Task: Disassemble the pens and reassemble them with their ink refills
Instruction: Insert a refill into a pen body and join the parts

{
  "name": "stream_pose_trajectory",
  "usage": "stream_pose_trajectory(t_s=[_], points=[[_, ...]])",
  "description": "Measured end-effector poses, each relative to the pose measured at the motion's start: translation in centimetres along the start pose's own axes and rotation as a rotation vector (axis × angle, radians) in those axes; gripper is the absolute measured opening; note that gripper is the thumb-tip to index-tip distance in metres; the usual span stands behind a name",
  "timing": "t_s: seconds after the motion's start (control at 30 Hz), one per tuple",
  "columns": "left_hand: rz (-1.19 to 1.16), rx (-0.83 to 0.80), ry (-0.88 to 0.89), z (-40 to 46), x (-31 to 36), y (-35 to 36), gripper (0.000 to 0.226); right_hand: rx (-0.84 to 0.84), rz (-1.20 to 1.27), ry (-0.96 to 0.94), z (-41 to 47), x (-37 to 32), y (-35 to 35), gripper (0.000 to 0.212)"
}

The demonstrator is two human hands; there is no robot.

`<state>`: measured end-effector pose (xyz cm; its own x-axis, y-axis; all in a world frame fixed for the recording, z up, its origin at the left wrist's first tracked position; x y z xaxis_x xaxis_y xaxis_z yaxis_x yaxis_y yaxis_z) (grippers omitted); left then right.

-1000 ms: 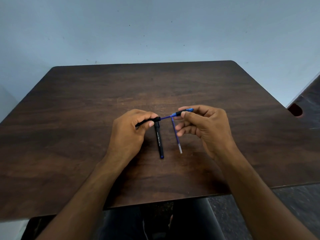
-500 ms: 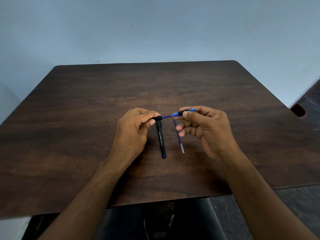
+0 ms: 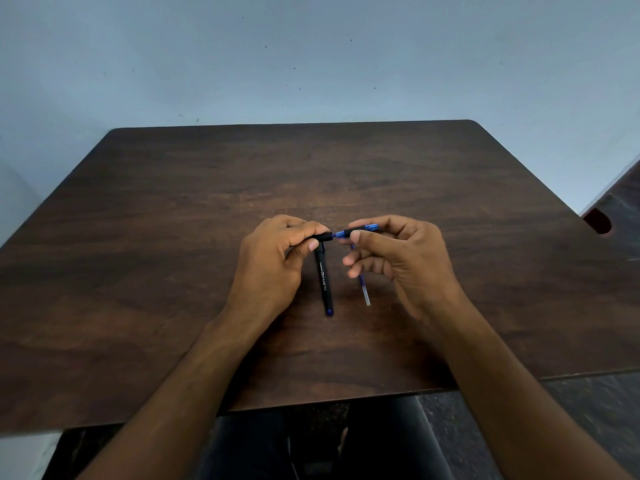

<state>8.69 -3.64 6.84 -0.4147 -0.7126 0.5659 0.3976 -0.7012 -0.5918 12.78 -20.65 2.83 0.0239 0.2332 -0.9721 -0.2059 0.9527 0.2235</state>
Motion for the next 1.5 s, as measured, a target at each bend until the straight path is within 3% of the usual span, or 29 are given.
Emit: stream_pose_trajectory(t_s=[0.5, 0.67, 0.83, 1.0, 1.23, 1.37, 1.5], points=[[-0.014, -0.036, -0.044, -0.2, -0.1, 0.3, 0.026, 0.006, -0.079, -0.002, -0.2, 0.2, 0.5, 0.013], [-0.029, -0.033, -0.038, -0.2, 0.0, 0.3, 0.023, 0.033, -0.263, -0.063, -0.3, -0.7, 0.5, 0.008], [-0.006, -0.026, -0.022, -0.2, 0.3, 0.0, 0.021, 0.094, -0.542, -0.139, -0.3, -1.7, 0.3, 0.029], [0.021, -0.027, -0.027, -0.2, 0.3, 0.0, 0.021, 0.115, -0.671, -0.089, -0.3, -2.0, 0.2, 0.047], [0.053, -0.038, -0.068, -0.2, -0.3, 0.2, 0.024, 0.060, -0.680, -0.136, -0.8, -4.0, -0.8, 0.008], [0.059, -0.037, -0.070, -0.1, -0.2, 0.3, 0.025, 0.080, -0.818, -0.173, -0.7, -4.1, -0.4, 0.010], [0.063, -0.032, -0.043, -0.1, 0.0, 0.2, 0.024, 0.107, -0.932, -0.191, -0.5, -3.9, 0.0, 0.025]])
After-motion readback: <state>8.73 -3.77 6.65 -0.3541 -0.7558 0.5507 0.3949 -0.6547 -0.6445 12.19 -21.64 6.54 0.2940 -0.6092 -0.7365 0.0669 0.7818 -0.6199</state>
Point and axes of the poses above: each hand's wrist, its own z-axis towards the middle knuckle, its own y-axis out of the palm, x = y × z, the point moved 10 cm from there along z, towards the middle knuckle, and after that the axes turned 1 degree about x, right-handed, at the moved point
